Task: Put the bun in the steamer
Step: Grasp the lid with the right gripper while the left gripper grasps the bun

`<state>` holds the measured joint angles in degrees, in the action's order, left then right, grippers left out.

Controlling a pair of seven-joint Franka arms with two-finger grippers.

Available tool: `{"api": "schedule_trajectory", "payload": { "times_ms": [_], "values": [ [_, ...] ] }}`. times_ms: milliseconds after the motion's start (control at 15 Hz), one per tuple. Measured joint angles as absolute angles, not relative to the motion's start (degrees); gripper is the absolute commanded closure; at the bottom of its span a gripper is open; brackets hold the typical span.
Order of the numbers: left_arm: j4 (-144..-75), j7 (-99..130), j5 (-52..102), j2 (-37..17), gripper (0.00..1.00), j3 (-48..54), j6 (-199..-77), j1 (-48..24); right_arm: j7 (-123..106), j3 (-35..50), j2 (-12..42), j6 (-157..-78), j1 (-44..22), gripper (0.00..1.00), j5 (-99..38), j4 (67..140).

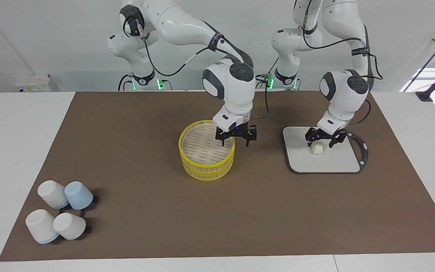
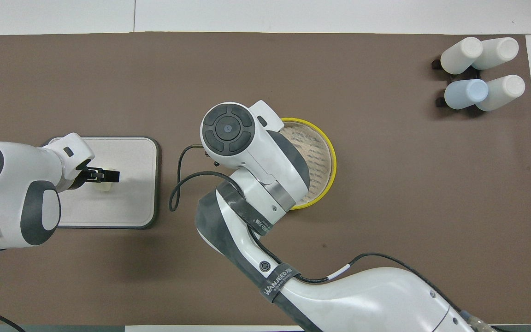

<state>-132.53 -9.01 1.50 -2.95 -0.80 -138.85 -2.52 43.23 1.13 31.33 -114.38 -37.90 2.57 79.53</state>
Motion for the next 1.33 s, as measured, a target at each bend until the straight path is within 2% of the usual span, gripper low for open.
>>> {"api": "schedule_trajectory", "payload": {
  "times_ms": [200, 333, 533, 667, 800, 933, 1000, 1067, 1133, 1200, 1333],
  "values": [
    [-133.6, -9.0, 1.5, -3.2, 0.00, -0.8, -139.8, -2.5, 41.0, 1.2, 29.6, -116.1, -37.9, 0.02, 2.6, 83.4],
    [-134.3, -9.0, 1.5, -3.3, 0.00, -0.7, -140.1, -2.6, 40.3, 1.3, 28.5, -117.2, -38.0, 0.12, 2.6, 85.8],
    [-134.4, -8.9, 1.5, -3.2, 0.02, -0.6, -140.4, -2.6, 40.2, 1.4, 27.7, -117.4, -38.7, 0.19, 2.6, 87.3],
    [-134.4, -8.9, 1.5, -3.2, 0.13, -0.6, -140.6, -2.6, 40.2, 1.5, 27.4, -117.4, -38.9, 0.34, 2.6, 87.6],
    [-134.4, -8.9, 1.5, -3.2, 0.38, -0.6, -140.7, -2.6, 40.1, 1.5, 27.4, -117.4, -38.9, 0.48, 2.6, 87.8],
    [-134.4, -8.9, 1.5, -3.2, 0.51, -0.6, -140.7, -2.6, 39.4, 1.5, 27.4, -117.5, -38.9, 0.52, 2.6, 88.0],
    [-134.4, -8.9, 1.5, -3.2, 0.56, -0.6, -140.8, -2.6, 38.5, 1.4, 27.4, -117.8, -38.9, 0.58, 2.6, 88.2],
    [-134.4, -8.9, 1.5, -3.2, 0.64, -0.6, -140.8, -2.6, 37.6, 1.4, 27.3, -118.0, -38.8, 0.80, 2.6, 88.4],
    [-134.4, -8.9, 1.5, -3.2, 0.70, -0.6, -140.8, -2.6, 36.9, 1.4, 27.3, -118.3, -38.7, 0.93, 2.6, 88.7],
    [-134.4, -8.9, 1.5, -3.2, 0.71, -0.6, -140.8, -2.6, 36.5, 1.3, 27.2, -118.7, -38.7, 0.98, 2.6, 88.9],
    [-134.4, -8.9, 1.5, -3.2, 0.71, -0.6, -140.8, -2.6, 36.3, 1.5, 27.0, -120.0, -38.7, 1.00, 2.5, 89.4]
  ]
}}
